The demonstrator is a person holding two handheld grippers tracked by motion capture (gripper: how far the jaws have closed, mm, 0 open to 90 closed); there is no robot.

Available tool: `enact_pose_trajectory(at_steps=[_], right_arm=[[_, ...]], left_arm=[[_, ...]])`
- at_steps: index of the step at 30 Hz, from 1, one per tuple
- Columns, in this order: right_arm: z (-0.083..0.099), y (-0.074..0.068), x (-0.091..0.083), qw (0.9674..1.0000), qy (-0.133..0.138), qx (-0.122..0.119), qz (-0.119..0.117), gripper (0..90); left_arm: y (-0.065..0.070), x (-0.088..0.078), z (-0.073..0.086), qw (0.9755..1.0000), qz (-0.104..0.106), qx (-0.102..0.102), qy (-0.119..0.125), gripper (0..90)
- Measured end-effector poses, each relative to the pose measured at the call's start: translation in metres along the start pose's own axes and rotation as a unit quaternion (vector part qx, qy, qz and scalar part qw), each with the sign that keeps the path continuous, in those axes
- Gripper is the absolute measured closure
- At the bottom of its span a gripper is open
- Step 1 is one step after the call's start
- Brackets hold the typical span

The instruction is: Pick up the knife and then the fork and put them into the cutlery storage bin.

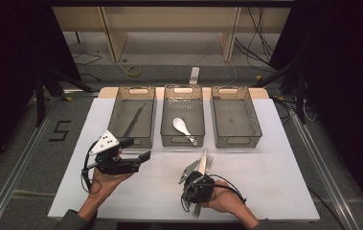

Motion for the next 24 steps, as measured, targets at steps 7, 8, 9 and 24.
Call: enact_pose_trajectory(at_steps=[7, 8, 9, 24], right_arm=[[0.012, 0.0, -0.009, 0.9998, -0.019, 0.0, -0.006, 90.0], [0.014, 0.001, -0.01, 0.9997, -0.022, -0.006, -0.005, 90.0], [0.016, 0.002, -0.012, 0.9996, -0.025, -0.007, -0.003, 90.0], [0.05, 0.019, -0.038, 0.9981, -0.05, 0.034, 0.014, 90.0]], left_arm=[[-0.001, -0.001, 0.0, 1.0, -0.001, -0.001, 0.001, 16.0], [-0.001, -0.001, 0.0, 1.0, -0.001, -0.001, 0.001, 16.0], [-0.001, -0.001, 0.0, 1.0, -0.002, 0.0, 0.001, 16.0], [-0.002, -0.001, -0.001, 1.0, -0.005, 0.0, 0.002, 16.0]])
Point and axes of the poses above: each handheld gripper's, and its own axes: x roughly forward along the jaws, z roughly out of its underside, y roughly to its right, the point moved 7 cm from there along x, roughly forward along the jaws, and after that the axes turned 6 degrees about y, right-handed, at the moved point
